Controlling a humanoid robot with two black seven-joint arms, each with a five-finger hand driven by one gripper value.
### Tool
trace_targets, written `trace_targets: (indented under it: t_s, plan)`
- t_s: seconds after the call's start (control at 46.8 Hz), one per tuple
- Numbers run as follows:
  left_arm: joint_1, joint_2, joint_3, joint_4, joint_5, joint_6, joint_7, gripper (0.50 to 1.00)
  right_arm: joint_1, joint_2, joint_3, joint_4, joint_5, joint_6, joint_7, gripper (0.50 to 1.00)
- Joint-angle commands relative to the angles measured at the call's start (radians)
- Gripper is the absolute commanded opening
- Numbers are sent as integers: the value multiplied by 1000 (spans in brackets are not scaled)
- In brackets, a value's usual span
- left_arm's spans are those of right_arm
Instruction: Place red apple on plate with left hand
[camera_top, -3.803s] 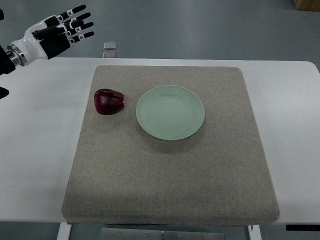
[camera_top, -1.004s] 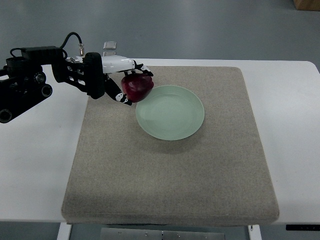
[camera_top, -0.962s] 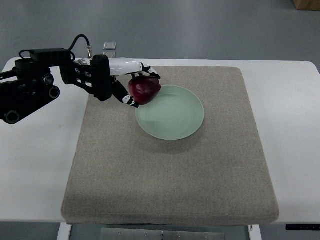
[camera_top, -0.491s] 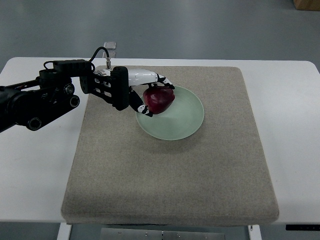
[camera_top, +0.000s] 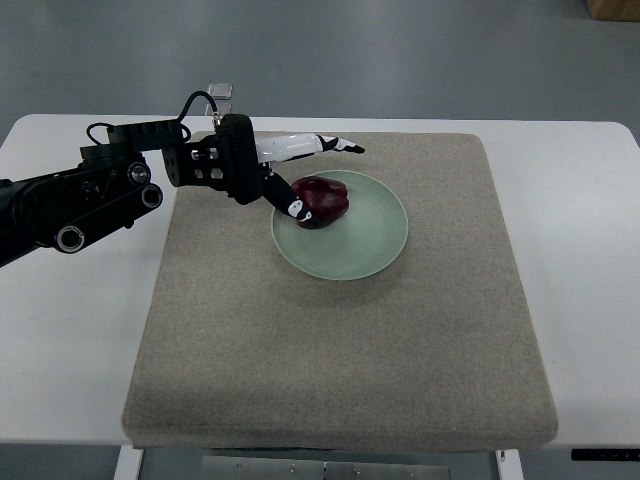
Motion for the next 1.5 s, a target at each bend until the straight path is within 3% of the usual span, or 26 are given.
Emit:
trace_targets:
  t_s: [0.0, 0.299, 0.47, 0.748, 0.855, 1.047, 1.474]
  plan:
    - [-24, 16, -4, 1, -133, 0, 1, 996, 0, 0, 0, 0, 0, 0, 0, 930]
    - [-55, 101, -18, 57, -527, -18, 9, 999, 0, 0, 0, 0, 0, 0, -1, 930]
    - [-39, 145, -22, 77, -797, -93, 20, 999, 0, 0, 0, 0, 0, 0, 0, 930]
    - [-32, 188, -24, 208, -1274, -300, 231, 1000, 0, 0, 0, 0, 0, 0, 0, 928]
    - [-30, 190, -24, 252, -1424, -391, 281, 1000, 0, 0, 0, 0, 0, 0, -1, 928]
    - [5, 183, -24, 275, -1549, -391, 305, 1000, 0, 0, 0, 0, 0, 0, 0, 930]
    - [66, 151, -102, 274, -1553, -391, 307, 1000, 0, 0, 2, 21, 2, 9, 0, 930]
